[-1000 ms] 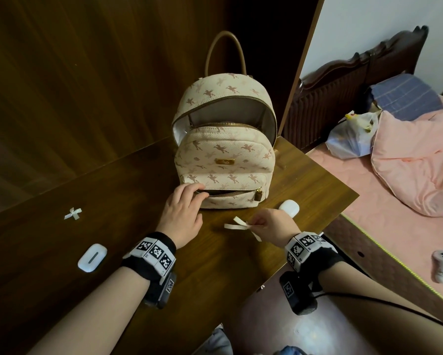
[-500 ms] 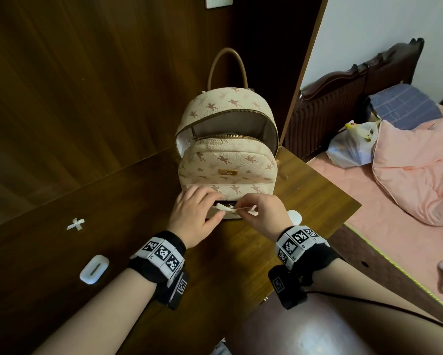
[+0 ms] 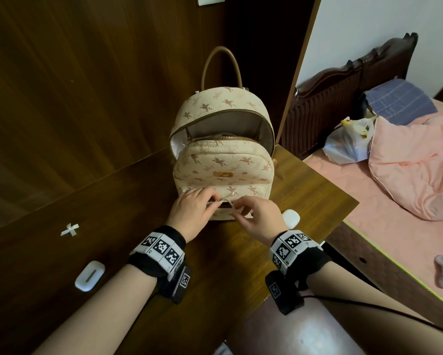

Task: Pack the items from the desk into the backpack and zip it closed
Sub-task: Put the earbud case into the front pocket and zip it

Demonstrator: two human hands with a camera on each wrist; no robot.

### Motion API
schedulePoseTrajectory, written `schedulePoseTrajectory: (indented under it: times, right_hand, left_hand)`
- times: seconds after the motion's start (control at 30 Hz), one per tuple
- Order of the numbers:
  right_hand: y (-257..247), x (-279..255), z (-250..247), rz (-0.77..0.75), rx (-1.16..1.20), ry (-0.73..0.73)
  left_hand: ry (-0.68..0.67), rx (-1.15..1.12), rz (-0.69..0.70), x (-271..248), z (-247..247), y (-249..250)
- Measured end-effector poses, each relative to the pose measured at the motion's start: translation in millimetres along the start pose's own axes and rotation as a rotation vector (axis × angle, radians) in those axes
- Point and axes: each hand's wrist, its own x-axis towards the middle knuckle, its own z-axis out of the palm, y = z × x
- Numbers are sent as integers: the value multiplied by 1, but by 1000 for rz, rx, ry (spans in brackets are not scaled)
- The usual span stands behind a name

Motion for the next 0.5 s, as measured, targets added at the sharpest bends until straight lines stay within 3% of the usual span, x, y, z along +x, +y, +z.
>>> schedulePoseTrajectory:
  times: [0.2, 0.5]
  right_hand:
    - [-1, 0, 8, 7, -149, -117]
    - [-3, -6, 15, 32, -119, -71]
  left_hand:
    - [20, 58, 22, 6, 2, -1]
    - [91, 142, -5, 10, 14, 0]
